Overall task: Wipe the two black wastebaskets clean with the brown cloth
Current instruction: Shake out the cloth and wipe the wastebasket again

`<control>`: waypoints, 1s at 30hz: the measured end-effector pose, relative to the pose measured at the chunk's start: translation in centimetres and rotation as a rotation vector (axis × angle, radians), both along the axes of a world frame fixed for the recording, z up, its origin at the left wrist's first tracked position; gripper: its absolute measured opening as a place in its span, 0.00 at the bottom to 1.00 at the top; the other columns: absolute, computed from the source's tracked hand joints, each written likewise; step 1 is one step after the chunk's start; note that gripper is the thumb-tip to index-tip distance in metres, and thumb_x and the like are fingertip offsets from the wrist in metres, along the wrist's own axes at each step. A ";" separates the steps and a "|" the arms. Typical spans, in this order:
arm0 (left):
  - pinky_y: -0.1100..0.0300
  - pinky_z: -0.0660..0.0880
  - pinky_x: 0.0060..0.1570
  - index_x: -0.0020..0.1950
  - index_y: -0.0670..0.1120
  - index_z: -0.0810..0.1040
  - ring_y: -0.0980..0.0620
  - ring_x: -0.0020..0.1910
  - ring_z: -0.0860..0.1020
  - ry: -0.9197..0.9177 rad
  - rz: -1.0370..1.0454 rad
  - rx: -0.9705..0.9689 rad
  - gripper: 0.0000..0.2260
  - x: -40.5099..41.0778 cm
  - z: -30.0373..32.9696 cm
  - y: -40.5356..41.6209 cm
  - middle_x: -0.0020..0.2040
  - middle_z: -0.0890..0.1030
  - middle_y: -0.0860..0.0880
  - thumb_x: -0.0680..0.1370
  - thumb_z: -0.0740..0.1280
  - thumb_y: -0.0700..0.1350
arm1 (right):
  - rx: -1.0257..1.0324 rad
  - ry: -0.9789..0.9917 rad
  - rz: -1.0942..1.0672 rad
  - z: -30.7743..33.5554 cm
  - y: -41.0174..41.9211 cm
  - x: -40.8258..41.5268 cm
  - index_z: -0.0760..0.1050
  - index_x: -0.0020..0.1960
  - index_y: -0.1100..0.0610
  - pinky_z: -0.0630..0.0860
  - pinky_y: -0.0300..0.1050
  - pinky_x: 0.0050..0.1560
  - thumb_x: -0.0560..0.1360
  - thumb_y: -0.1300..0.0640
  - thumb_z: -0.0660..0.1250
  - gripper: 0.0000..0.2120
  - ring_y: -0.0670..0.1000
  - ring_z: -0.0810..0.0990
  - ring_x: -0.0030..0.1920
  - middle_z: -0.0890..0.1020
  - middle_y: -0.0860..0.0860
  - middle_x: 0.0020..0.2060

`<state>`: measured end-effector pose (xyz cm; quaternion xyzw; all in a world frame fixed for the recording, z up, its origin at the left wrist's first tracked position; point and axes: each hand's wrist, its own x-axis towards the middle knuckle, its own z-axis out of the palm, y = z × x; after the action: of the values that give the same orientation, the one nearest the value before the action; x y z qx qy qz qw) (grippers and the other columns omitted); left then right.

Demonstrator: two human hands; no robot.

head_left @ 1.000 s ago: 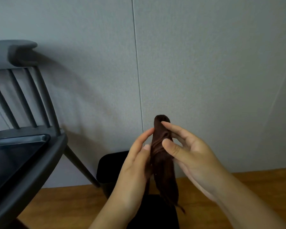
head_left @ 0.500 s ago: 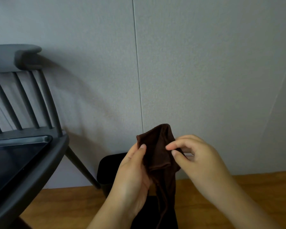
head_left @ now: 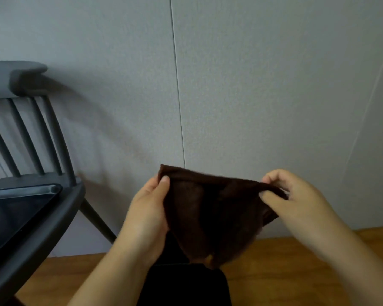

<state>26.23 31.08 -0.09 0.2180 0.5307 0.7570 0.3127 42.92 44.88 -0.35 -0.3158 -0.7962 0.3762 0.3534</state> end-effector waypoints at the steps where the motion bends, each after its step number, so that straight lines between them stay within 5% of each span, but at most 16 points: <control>1: 0.47 0.77 0.56 0.59 0.41 0.78 0.43 0.51 0.83 0.042 -0.022 -0.042 0.12 -0.5 0.4 -0.2 0.51 0.85 0.40 0.83 0.57 0.42 | -0.013 -0.017 -0.002 -0.1 0.5 0.4 0.75 0.43 0.51 0.74 0.43 0.38 0.76 0.61 0.65 0.07 0.49 0.80 0.40 0.81 0.48 0.38; 9: 0.67 0.79 0.31 0.48 0.46 0.79 0.55 0.36 0.84 0.303 0.052 -0.141 0.10 -3.0 3.1 -1.8 0.36 0.86 0.49 0.82 0.59 0.42 | 0.059 -0.036 -0.119 0.2 3.9 2.6 0.75 0.45 0.52 0.78 0.56 0.50 0.76 0.64 0.64 0.08 0.52 0.82 0.46 0.84 0.49 0.43; 12: 0.63 0.78 0.38 0.49 0.50 0.78 0.55 0.41 0.84 0.345 0.126 -0.148 0.09 -4.5 3.9 -2.7 0.40 0.85 0.51 0.82 0.58 0.44 | 0.132 -0.107 -0.139 0.3 5.1 3.5 0.74 0.48 0.49 0.76 0.48 0.43 0.78 0.63 0.63 0.08 0.51 0.81 0.43 0.82 0.48 0.41; 17: 0.58 0.74 0.44 0.48 0.54 0.79 0.52 0.49 0.81 0.355 0.178 -0.160 0.10 -6.2 4.1 -4.1 0.47 0.83 0.50 0.82 0.59 0.46 | 0.117 -0.157 -0.126 -0.3 6.6 3.6 0.79 0.52 0.50 0.70 0.34 0.44 0.79 0.65 0.61 0.12 0.46 0.77 0.50 0.81 0.43 0.47; 24: 0.51 0.79 0.45 0.50 0.43 0.83 0.50 0.48 0.84 0.160 0.001 0.009 0.16 -7.8 2.8 -5.9 0.50 0.86 0.45 0.82 0.56 0.44 | -0.071 -0.041 -0.164 -1.6 7.7 4.1 0.80 0.47 0.51 0.72 0.46 0.53 0.77 0.65 0.65 0.10 0.50 0.78 0.53 0.81 0.46 0.47; 27: 0.52 0.82 0.41 0.44 0.43 0.85 0.44 0.46 0.84 0.092 -0.102 0.098 0.12 -8.4 2.3 -6.6 0.47 0.84 0.41 0.75 0.64 0.46 | 0.076 -0.070 -0.142 -1.4 7.1 4.0 0.80 0.41 0.49 0.71 0.40 0.43 0.75 0.66 0.68 0.12 0.45 0.77 0.44 0.79 0.44 0.42; 30: 0.48 0.74 0.50 0.58 0.37 0.74 0.40 0.48 0.77 -0.105 -0.495 0.246 0.10 -8.0 3.0 -6.6 0.47 0.76 0.38 0.81 0.59 0.40 | 0.060 0.041 0.030 -0.8 6.0 3.1 0.83 0.40 0.48 0.74 0.34 0.44 0.72 0.68 0.70 0.14 0.45 0.80 0.45 0.81 0.46 0.40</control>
<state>18.25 24.44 2.95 0.3378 0.3486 0.7265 0.4864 46.07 50.86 -1.15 -0.2852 -0.8045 0.3636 0.3732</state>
